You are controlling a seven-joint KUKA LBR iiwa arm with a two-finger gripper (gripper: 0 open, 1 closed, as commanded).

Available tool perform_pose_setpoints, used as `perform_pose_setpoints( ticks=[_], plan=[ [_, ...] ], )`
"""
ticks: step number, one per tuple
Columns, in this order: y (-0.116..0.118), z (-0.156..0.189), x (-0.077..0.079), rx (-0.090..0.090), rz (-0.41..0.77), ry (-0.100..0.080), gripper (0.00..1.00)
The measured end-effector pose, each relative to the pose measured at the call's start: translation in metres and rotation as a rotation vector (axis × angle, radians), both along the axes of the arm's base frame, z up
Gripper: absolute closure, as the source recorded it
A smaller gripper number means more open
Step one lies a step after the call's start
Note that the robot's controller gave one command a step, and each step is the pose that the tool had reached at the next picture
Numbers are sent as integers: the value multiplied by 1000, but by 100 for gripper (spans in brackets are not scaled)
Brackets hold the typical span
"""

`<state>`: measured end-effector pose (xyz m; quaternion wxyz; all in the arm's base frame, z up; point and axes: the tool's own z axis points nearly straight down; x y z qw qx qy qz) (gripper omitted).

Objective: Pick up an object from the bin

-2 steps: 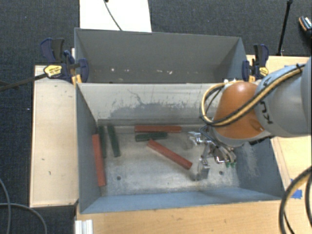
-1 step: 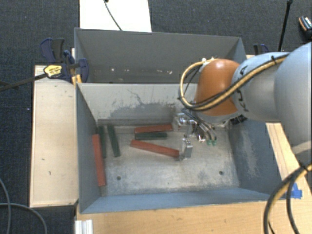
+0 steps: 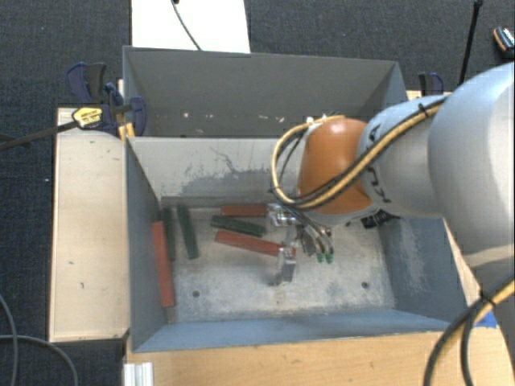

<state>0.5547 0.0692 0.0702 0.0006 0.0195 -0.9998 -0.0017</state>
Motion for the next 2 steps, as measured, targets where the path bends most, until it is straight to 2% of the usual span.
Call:
perform_pose_setpoints(
  ticks=[1, 2],
  plan=[
    [-4, 1, 2, -3, 0, -3, 100],
    [18, 135, 2, -3, 363, -11, 100]
  ],
)
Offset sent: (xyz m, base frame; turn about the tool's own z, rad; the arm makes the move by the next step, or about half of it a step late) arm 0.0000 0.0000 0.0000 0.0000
